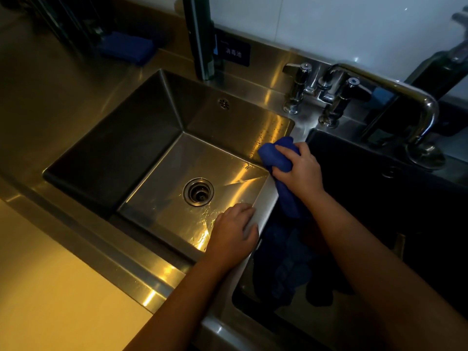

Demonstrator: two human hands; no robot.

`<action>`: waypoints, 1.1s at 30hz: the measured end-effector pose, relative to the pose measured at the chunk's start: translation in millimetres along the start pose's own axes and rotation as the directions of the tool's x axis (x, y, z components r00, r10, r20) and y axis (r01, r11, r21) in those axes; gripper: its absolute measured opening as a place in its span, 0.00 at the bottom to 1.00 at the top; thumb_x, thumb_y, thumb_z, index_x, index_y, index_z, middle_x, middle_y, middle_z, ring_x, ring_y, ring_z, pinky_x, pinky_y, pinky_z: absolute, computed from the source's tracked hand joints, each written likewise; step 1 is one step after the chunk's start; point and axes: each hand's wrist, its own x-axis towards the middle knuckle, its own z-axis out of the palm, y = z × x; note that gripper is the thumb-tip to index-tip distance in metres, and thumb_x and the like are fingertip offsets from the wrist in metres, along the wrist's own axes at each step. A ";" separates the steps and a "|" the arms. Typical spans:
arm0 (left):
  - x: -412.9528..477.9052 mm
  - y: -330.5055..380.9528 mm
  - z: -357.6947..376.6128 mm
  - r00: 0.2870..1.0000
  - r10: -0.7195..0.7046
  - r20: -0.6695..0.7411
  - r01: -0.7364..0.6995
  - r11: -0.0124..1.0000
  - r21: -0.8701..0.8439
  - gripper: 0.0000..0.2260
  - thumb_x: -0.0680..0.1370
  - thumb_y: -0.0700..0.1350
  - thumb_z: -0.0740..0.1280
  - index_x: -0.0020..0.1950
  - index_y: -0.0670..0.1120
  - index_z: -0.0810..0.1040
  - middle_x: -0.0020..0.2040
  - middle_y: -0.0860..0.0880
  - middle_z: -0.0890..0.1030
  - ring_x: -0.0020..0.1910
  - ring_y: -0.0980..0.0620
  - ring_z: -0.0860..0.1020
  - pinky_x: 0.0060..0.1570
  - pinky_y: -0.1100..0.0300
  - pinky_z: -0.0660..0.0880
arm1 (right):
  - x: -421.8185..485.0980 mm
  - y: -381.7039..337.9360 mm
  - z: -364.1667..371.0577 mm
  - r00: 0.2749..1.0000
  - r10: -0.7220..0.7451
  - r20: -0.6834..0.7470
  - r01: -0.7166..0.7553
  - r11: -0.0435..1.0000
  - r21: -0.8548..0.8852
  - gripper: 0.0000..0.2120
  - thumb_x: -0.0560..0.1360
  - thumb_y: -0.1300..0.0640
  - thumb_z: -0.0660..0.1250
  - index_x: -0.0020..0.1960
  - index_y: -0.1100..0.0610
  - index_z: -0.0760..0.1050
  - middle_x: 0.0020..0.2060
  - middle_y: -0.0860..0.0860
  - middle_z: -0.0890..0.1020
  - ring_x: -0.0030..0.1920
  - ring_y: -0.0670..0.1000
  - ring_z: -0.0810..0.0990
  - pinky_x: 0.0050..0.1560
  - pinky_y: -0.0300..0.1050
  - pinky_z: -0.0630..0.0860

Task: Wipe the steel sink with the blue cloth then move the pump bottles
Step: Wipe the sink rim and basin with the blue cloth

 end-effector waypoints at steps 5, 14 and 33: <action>-1.4 -1.2 0.7 0.999 0.031 0.012 -0.032 0.999 0.012 0.22 0.73 0.50 0.59 0.65 0.43 0.73 0.63 0.47 0.74 0.60 0.52 0.69 0.58 0.57 0.60 | 39.8 17.4 -9.4 0.996 0.083 -0.006 -0.084 0.996 -0.023 0.27 0.70 0.50 0.69 0.68 0.48 0.68 0.64 0.59 0.68 0.59 0.64 0.72 0.60 0.54 0.69; -15.4 -7.1 -0.7 1.000 -0.006 0.018 0.006 1.000 -0.018 0.27 0.72 0.55 0.54 0.67 0.45 0.71 0.64 0.48 0.73 0.61 0.50 0.69 0.59 0.54 0.63 | 33.2 8.5 -14.0 0.993 0.112 0.043 -0.106 0.988 -0.114 0.27 0.71 0.50 0.66 0.69 0.49 0.66 0.65 0.61 0.66 0.58 0.67 0.72 0.58 0.56 0.70; -47.7 -47.8 -57.1 0.998 0.047 -0.031 -0.046 0.999 0.028 0.19 0.74 0.48 0.59 0.63 0.43 0.74 0.61 0.45 0.76 0.60 0.46 0.71 0.59 0.52 0.63 | -132.3 -84.9 14.1 0.971 0.191 0.142 -0.185 0.981 -0.053 0.31 0.70 0.49 0.69 0.70 0.48 0.63 0.67 0.55 0.64 0.59 0.58 0.71 0.59 0.51 0.71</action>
